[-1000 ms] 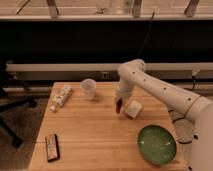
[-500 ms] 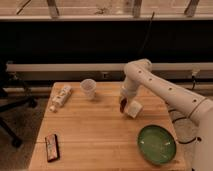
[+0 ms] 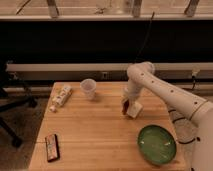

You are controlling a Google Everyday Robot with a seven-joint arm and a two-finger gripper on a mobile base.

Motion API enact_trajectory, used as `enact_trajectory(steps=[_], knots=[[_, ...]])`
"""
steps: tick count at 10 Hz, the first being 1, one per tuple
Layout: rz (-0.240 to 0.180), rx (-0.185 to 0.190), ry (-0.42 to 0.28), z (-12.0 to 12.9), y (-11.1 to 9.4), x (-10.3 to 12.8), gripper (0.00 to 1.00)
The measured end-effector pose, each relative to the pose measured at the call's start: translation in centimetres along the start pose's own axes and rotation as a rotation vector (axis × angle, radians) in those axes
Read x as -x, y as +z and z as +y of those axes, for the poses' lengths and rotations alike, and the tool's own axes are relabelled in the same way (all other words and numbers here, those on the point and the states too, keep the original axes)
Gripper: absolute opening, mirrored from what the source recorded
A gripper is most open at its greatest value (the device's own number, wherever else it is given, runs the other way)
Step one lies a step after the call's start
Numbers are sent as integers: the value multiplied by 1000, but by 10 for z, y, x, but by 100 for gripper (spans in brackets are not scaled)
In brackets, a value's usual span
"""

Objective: Place the pepper on the white sponge

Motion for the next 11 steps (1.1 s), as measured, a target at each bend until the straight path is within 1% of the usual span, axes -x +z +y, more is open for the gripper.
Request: enact_trajectory(steps=[2,3,6,8,11], knots=[[-8,7,34,12,9,-3,0],[-8,10,54,19,10,-6,2],[-11,19,90,29,13,-10,27],[-10,24,108,33,15,-12,51],[-7,24,124,36,16,-17,78]])
